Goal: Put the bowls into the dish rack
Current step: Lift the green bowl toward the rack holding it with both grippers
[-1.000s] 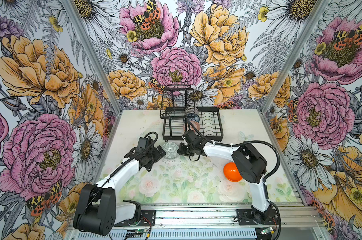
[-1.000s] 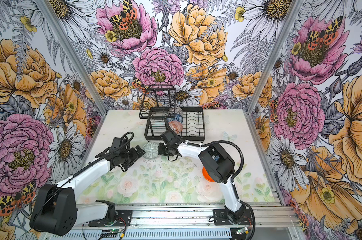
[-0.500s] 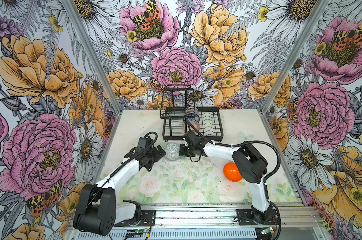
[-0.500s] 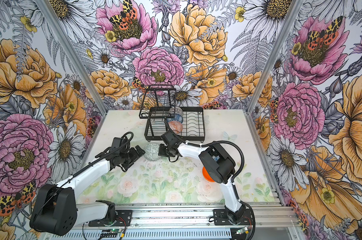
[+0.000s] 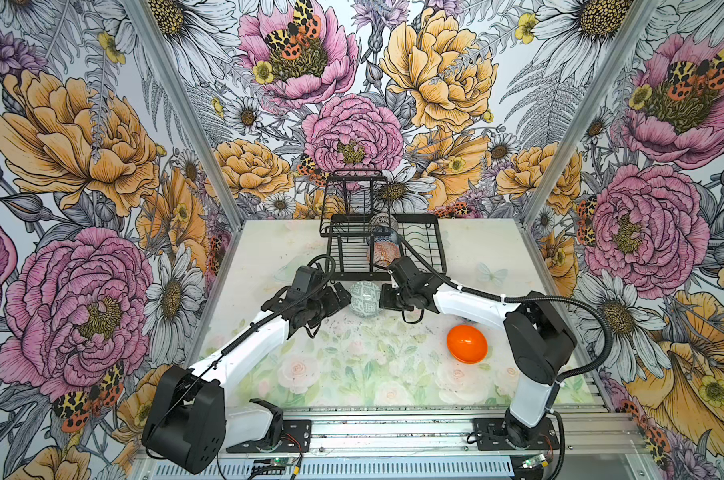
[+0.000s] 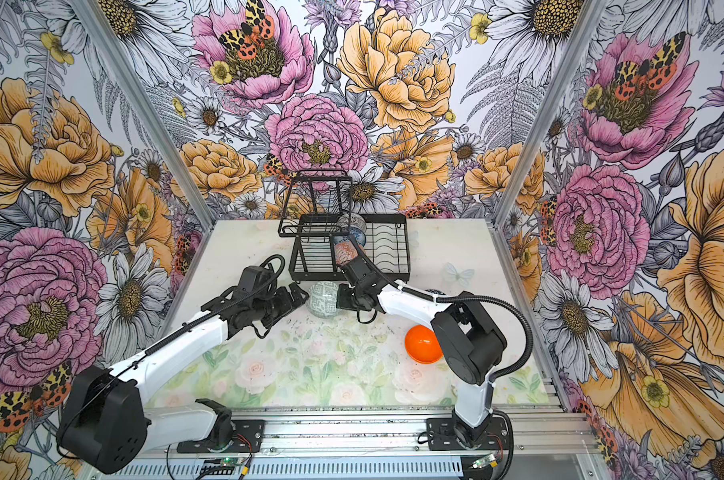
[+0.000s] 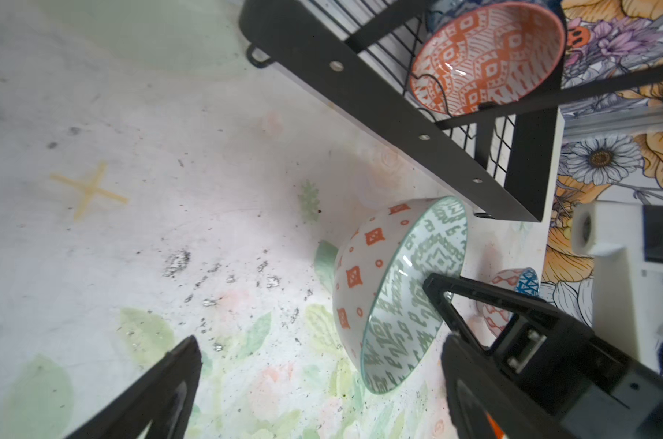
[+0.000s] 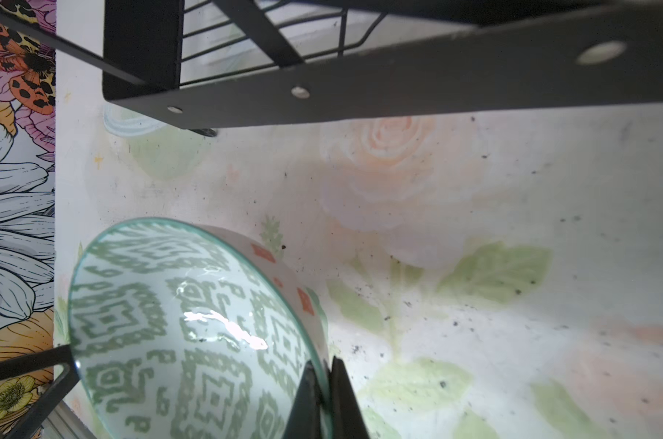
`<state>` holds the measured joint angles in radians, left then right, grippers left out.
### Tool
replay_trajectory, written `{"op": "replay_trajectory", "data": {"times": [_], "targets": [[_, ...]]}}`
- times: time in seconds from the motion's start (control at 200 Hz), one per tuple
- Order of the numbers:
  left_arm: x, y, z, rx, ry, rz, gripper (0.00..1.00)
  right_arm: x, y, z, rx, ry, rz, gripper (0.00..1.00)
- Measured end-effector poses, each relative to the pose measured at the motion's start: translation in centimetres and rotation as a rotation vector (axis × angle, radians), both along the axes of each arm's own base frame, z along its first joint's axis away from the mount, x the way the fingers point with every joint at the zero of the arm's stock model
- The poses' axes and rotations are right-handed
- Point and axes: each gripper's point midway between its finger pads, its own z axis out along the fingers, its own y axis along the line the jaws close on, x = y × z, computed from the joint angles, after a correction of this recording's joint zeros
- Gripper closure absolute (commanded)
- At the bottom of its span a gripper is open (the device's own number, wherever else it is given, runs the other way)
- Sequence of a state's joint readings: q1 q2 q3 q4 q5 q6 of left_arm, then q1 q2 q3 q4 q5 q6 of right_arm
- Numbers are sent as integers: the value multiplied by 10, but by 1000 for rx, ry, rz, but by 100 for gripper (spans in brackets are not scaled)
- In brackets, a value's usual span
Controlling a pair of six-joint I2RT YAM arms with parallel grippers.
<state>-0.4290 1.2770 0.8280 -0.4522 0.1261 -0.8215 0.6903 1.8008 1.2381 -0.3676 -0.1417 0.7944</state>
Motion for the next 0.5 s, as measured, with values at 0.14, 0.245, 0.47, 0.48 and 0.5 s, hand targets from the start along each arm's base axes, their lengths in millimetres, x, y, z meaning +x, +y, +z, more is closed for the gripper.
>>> {"op": "replay_trajectory", "data": {"times": [0.14,0.245,0.47,0.48,0.5], "targets": [[4,-28,6,-3,-7,-40,1,5,-15,23,-7,-52,-1,100],[6,-43,16,-19,-18,-45,1,6,-25,37,-15,-80,-1,100],[23,-63,49,-65,-79,-56,15,5,-36,57,-32,-130,4,100],[23,-64,50,-65,-82,-57,16,5,-36,57,-34,-133,4,100],[24,-64,51,-68,-84,-55,18,5,-37,58,-35,-136,4,100]]}}
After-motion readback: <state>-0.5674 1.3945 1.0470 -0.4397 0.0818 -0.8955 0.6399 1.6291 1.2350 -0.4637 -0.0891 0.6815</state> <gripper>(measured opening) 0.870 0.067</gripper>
